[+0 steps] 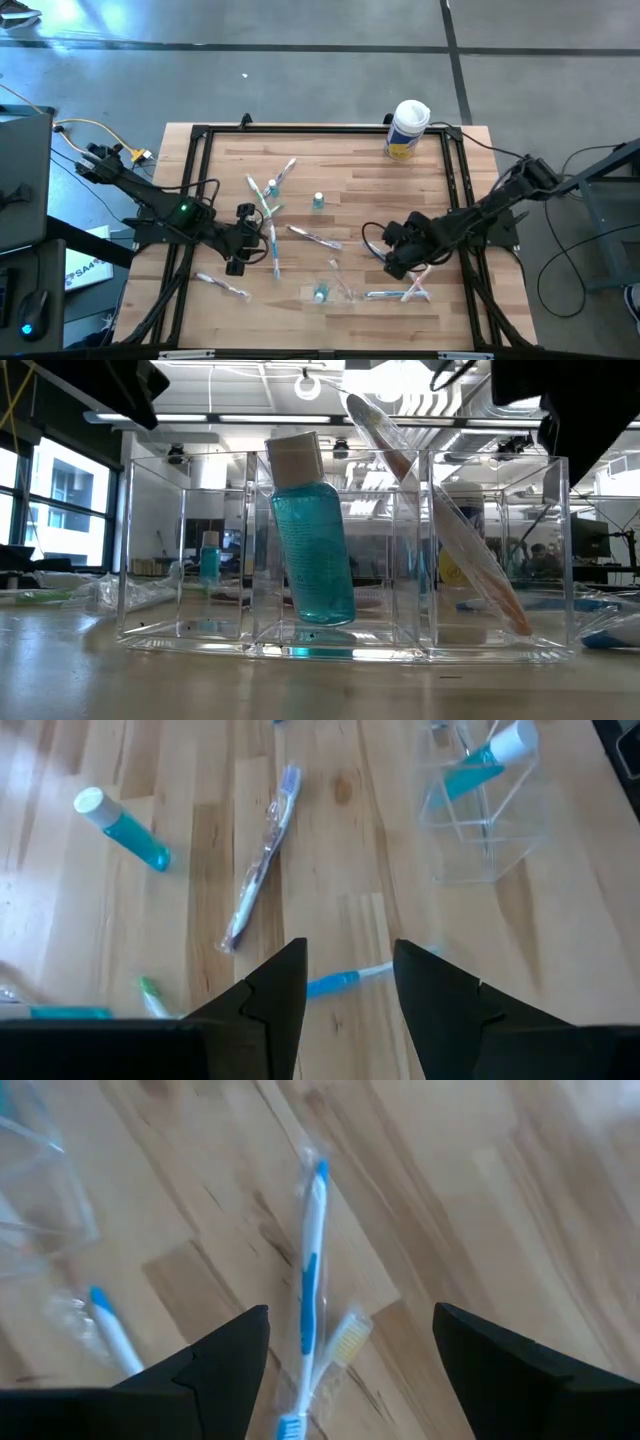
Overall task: Pick & Place toothbrushing station
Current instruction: Put the blue toothbrush into the transparent organizer
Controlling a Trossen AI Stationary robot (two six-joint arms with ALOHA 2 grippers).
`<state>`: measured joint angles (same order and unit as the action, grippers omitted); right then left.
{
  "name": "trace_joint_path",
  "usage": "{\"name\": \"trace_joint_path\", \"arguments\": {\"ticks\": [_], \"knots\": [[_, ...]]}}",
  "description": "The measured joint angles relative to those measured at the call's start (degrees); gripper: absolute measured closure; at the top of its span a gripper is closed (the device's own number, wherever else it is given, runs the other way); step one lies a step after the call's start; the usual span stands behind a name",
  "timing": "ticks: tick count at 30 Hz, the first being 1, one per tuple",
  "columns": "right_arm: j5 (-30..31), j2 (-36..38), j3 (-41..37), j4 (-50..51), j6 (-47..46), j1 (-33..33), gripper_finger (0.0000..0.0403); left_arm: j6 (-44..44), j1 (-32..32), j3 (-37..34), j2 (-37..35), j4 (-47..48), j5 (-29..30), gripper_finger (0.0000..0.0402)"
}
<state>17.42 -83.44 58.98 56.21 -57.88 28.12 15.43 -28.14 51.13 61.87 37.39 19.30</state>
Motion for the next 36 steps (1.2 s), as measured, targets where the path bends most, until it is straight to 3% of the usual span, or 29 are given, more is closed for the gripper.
{"name": "trace_joint_path", "arguments": {"ticks": [5,12,19,24,36], "knots": [[-4.3,-4.8,0.0,-1.4,3.7,-2.8,0.0128,-0.2,0.0,-0.8,-0.1,-1.5,1.2,0.0252],[-6.0,-10.4,0.0,-4.0,9.6,-6.8,0.0135,-1.7,1.0,-9.7,-6.8,-8.4,0.4,0.0252],[-11.7,-11.5,0.0,-7.5,12.2,-8.4,0.0165,-4.3,6.5,-20.9,-15.8,-28.1,-8.9,0.0252],[-12.0,-11.5,0.0,-9.7,12.9,-8.7,0.0165,-6.2,10.1,-26.4,-15.5,-37.8,-13.0,0.0252],[-10.1,-13.3,0.0,-10.2,11.0,-8.8,0.0162,-4.7,11.6,-27.4,-11.3,-41.1,-12.9,0.0252]]}}
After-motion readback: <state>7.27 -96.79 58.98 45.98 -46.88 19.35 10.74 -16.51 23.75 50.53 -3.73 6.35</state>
